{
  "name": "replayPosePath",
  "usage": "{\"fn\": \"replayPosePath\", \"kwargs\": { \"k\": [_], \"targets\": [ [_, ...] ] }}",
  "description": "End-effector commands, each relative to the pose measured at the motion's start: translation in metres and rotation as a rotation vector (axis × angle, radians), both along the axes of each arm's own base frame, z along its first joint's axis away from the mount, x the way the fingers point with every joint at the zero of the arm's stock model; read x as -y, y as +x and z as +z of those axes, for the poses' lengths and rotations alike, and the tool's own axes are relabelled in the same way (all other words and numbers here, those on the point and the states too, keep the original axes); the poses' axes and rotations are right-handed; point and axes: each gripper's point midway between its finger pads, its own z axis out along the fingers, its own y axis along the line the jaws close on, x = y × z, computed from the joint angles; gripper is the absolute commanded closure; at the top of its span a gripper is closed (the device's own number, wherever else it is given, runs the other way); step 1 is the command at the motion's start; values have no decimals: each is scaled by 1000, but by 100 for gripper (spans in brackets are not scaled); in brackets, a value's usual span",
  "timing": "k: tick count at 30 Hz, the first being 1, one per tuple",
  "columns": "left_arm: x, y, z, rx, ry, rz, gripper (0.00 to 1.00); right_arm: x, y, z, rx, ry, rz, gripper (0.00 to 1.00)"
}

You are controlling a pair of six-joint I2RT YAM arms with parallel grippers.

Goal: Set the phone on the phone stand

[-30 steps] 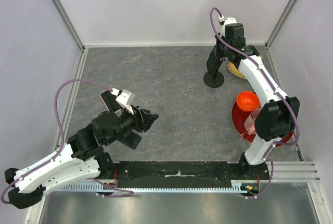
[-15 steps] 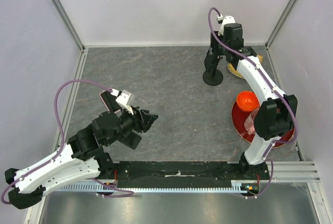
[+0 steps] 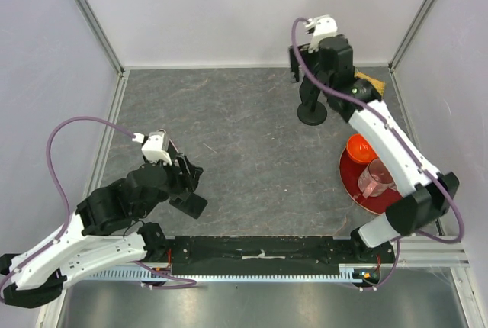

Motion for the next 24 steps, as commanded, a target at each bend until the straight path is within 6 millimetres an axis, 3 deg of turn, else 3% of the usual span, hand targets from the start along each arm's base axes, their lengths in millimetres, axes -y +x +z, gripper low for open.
{"fn": "replayPosePath", "kwargs": {
  "k": [1, 2, 3, 4, 5, 6, 7, 8, 9, 10, 11, 12, 13, 16, 17, 18, 20, 21, 24],
  "targets": [
    [-16, -12, -27, -156, 76, 75, 28, -72, -53, 24, 85, 15, 247, 2],
    [-17, -12, -26, -169, 79, 86, 29, -91, -62, 19, 77, 74, 319, 2],
    [-18, -14, -26, -180, 69, 100, 31, -118, -78, -12, 11, 133, 454, 2],
    [-19, -14, -22, -174, 48, 102, 32, -143, -88, 0, 59, 261, 549, 2],
    [-21, -16, -13, -150, -7, 97, 34, -163, -101, -9, 48, 320, 634, 2],
    [-15, -16, -2, -114, -66, 67, 36, -187, -126, -41, -37, 385, 776, 3],
    [-12, -16, 9, -73, -117, 38, 37, -209, -132, -46, -39, 461, 850, 5],
    [-15, -22, 20, -11, -191, 0, 38, -231, -155, -65, -101, 484, 951, 7],
    [-7, -23, 44, 77, -268, -67, 39, -247, -167, -74, -132, 497, 1020, 9],
    [-7, -27, 47, 116, -298, -98, 39, -274, -193, -96, -198, 503, 1149, 11],
    [-14, -36, 61, 190, -349, -146, 39, -286, -205, -102, -220, 501, 1217, 12],
    [-18, -39, 69, 230, -387, -154, 38, -299, -214, -124, -279, 498, 1264, 14],
    [-20, -40, 73, 259, -411, -160, 38, -312, -237, -124, -295, 514, 1370, 16],
    [-33, -46, 82, 313, -430, -160, 38, -335, -267, -137, -339, 522, 1534, 19],
    [-35, -47, 83, 321, -425, -163, 38, -341, -272, -133, -337, 522, 1579, 20],
    [-35, -48, 83, 321, -419, -167, 38, -347, -275, -149, -380, 520, 1600, 22],
    [-33, -49, 83, 317, -404, -181, 38, -357, -287, -149, -402, 514, 1683, 26],
    [-30, -48, 81, 309, -386, -190, 38, -360, -289, -161, -440, 507, 1688, 27],
    [-24, -48, 79, 297, -366, -212, 38, -369, -292, -169, -451, 491, 1721, 27]
  ]
}}
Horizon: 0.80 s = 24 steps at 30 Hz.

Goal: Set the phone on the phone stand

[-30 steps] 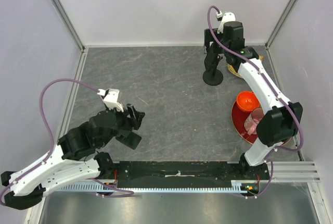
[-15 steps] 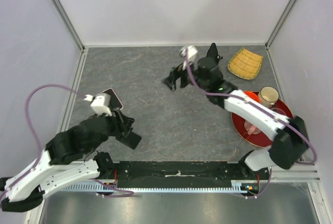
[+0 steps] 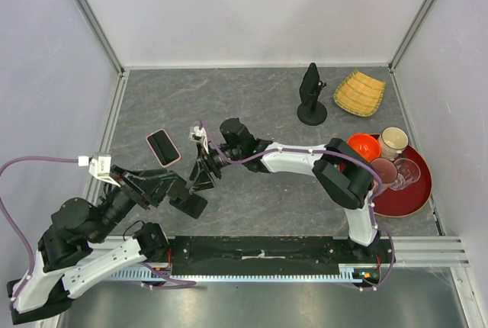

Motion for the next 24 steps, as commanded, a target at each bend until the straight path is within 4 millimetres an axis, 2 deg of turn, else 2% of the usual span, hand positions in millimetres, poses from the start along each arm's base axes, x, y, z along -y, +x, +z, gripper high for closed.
{"fn": "replayPosePath", "kwargs": {
  "k": [1, 2, 3, 4, 5, 6, 7, 9, 11, 12, 13, 14, 17, 20, 23, 24],
  "targets": [
    [14, 3, 1, 29, 70, -40, 38, -18, -4, 29, 70, 131, 139, 27],
    [17, 3, -1, 26, 77, -49, 38, -21, -2, 27, 79, 131, 144, 27],
    [19, 3, -1, 24, 79, -55, 38, -23, 0, 17, 64, 103, 145, 27],
    [24, 2, -3, 21, 85, -77, 39, -28, 4, 22, 80, 112, 142, 27],
    [26, 1, -1, 27, 79, -86, 38, -32, 8, 20, 90, 102, 131, 27],
    [29, 1, -2, 26, 81, -97, 39, -32, 10, 4, 86, 58, 137, 27],
    [32, -1, -3, 26, 85, -113, 39, -38, 15, 12, 109, 69, 140, 28],
    [35, -2, -1, 39, 84, -130, 39, -42, 17, 0, 105, 40, 144, 29],
    [38, -3, -1, 48, 87, -142, 37, -46, 21, -2, 115, 38, 145, 32],
    [38, -3, -1, 49, 88, -143, 37, -46, 20, -10, 105, 26, 155, 34],
    [38, -3, -1, 51, 88, -144, 37, -48, 21, -7, 104, 35, 163, 36],
    [38, -3, -1, 54, 89, -147, 37, -49, 18, -14, 90, 26, 175, 37],
    [40, -2, -2, 53, 95, -149, 37, -51, 11, -17, 73, 33, 216, 38],
    [40, -2, -4, 53, 100, -149, 37, -53, 0, -16, 50, 50, 271, 46],
    [41, -2, -3, 55, 104, -151, 37, -54, -6, -15, 11, 57, 295, 59],
    [41, -2, -2, 56, 101, -150, 37, -56, -5, -12, 21, 80, 296, 74]
  ]
}}
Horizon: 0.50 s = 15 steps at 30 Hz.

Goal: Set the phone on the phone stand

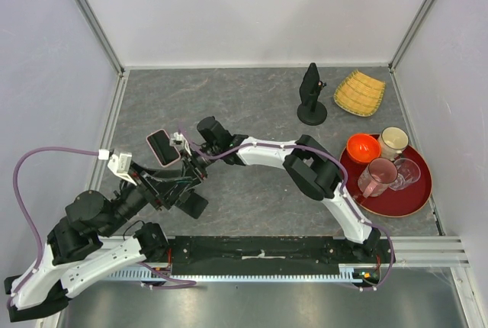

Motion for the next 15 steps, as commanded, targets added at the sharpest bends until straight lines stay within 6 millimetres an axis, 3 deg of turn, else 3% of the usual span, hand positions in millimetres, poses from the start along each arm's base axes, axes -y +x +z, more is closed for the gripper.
{"fn": "replayPosePath", "kwargs": {
  "k": [1, 2, 3, 4, 5, 6, 7, 8, 9, 10, 11, 12, 13, 14, 15],
  "targets": [
    [6, 2, 7, 42, 12, -17, 37, -9, -10, 26, -1, 104, 86, 84],
    [6, 2, 7, 43, 14, -17, 37, -11, -9, 33, -3, 125, 77, 100],
    [6, 2, 6, 42, 14, -17, 37, -12, -7, 40, -2, 145, 62, 100],
    [6, 2, 7, 41, 11, -17, 37, -7, -8, 34, -27, 134, 37, 100],
    [6, 2, 6, 40, 10, -17, 37, -9, -1, 60, 28, 230, 2, 100],
    [6, 1, 7, 42, 8, -19, 37, -5, 6, 68, -4, 235, -45, 100],
    [6, 1, 6, 42, 10, -20, 37, 5, 6, 58, -22, 221, -85, 100],
    [7, 1, 7, 44, 5, -22, 37, 12, 12, 88, 26, 295, -135, 100],
    [7, 1, 6, 42, 5, -22, 37, 22, 35, 72, 33, 256, -296, 100],
    [8, 1, 6, 43, 6, -25, 37, 31, 48, 73, 53, 248, -388, 100],
    [8, 1, 6, 43, 4, -26, 37, 43, 61, 99, 103, 281, -498, 100],
    [8, 2, 5, 45, 4, -25, 37, 64, 88, 74, 147, 210, -723, 100],
    [9, 2, 5, 46, 2, -26, 37, 82, 105, 76, 182, 194, -869, 100],
    [10, 2, 3, 47, 6, -28, 37, 104, 112, 108, 215, 254, -986, 100],
    [11, 3, 4, 51, 4, -29, 37, 147, 137, 84, 244, 172, -1251, 100]
  ]
}}
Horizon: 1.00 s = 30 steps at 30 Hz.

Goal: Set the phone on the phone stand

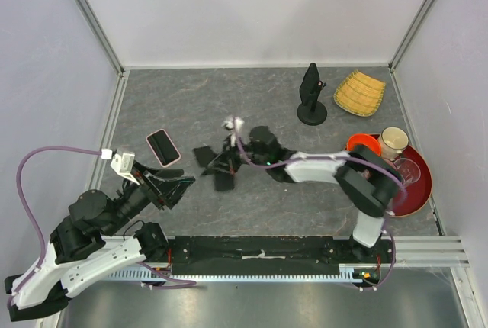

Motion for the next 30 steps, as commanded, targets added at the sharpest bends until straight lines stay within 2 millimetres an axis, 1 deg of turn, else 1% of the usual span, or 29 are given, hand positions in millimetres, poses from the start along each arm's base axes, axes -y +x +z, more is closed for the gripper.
{"fn": "replayPosePath", "kwargs": {
  "k": [1, 2, 3, 4, 5, 6, 7, 8, 9, 10, 11, 12, 13, 15, 17, 18, 19, 20, 21, 22, 24, 25, 26, 27, 28, 29, 30],
  "targets": [
    [8, 1, 4, 48, 4, -28, 37, 105, 100, 92, 252, 144, -856, 100],
    [10, 2, 3, 46, 9, -29, 37, 129, 105, 93, 257, 144, -961, 100],
    [11, 1, 3, 49, 11, -37, 37, 177, 115, 72, 253, 82, -1190, 100],
    [12, 1, 3, 50, 10, -41, 37, 196, 115, 87, 261, 135, -1264, 100],
    [12, 1, 3, 52, 10, -43, 37, 220, 118, 83, 262, 122, -1364, 100],
    [12, 0, 4, 55, 11, -44, 37, 239, 116, 72, 258, 97, -1430, 100],
    [12, 0, 5, 56, 6, -46, 37, 258, 119, 74, 247, 120, -1521, 100],
    [12, 0, 5, 59, 7, -47, 37, 272, 121, 74, 247, 128, -1567, 100],
    [12, -1, 5, 61, 4, -49, 37, 283, 119, 65, 254, 120, -1591, 100],
    [11, -1, 7, 65, 0, -49, 37, 297, 118, 74, 270, 169, -1651, 100],
    [11, -1, 7, 65, 0, -50, 37, 311, 117, 67, 288, 154, -1677, 100],
    [10, -2, 9, 71, -6, -51, 37, 321, 117, 69, 294, 167, -1716, 100],
    [9, -3, 10, 73, -9, -51, 37, 338, 121, 69, 293, 174, -1771, 100],
    [7, -3, 11, 76, -14, -48, 37, 358, 121, 60, 274, 180, -1835, 100],
    [7, -3, 10, 74, -14, -44, 37, 374, 121, 54, 251, 190, -1928, 100],
    [7, -3, 9, 74, -14, -43, 37, 376, 122, 45, 251, 168, -1942, 100],
    [8, -2, 9, 73, -11, -44, 37, 378, 123, 51, 244, 230, -1965, 100],
    [9, -2, 10, 75, -15, -46, 37, 383, 120, 46, 233, 250, -1999, 100],
    [11, -2, 10, 74, -16, -50, 37, 384, 121, 39, 228, 246, -2021, 100],
    [13, -1, 9, 72, -13, -54, 37, 384, 122, 36, 214, 267, -2033, 100],
    [17, -3, 11, 74, -14, -71, 37, 379, 125, 24, 189, 282, -2001, 100],
    [17, -2, 10, 72, -9, -73, 37, 376, 126, 33, 182, 372, -1975, 100],
    [19, -3, 10, 73, -10, -79, 37, 376, 123, 30, 200, 371, -1950, 100],
    [19, -3, 10, 73, -13, -80, 37, 373, 123, 23, 238, 331, -1919, 100],
    [19, -3, 10, 73, -15, -80, 37, 375, 123, 33, 247, 395, -1907, 100],
    [18, -3, 10, 76, -19, -80, 37, 375, 122, 29, 251, 384, -1888, 100],
    [19, -3, 10, 76, -21, -82, 37, 366, 125, 29, 252, 393, -1813, 100]
  ]
}}
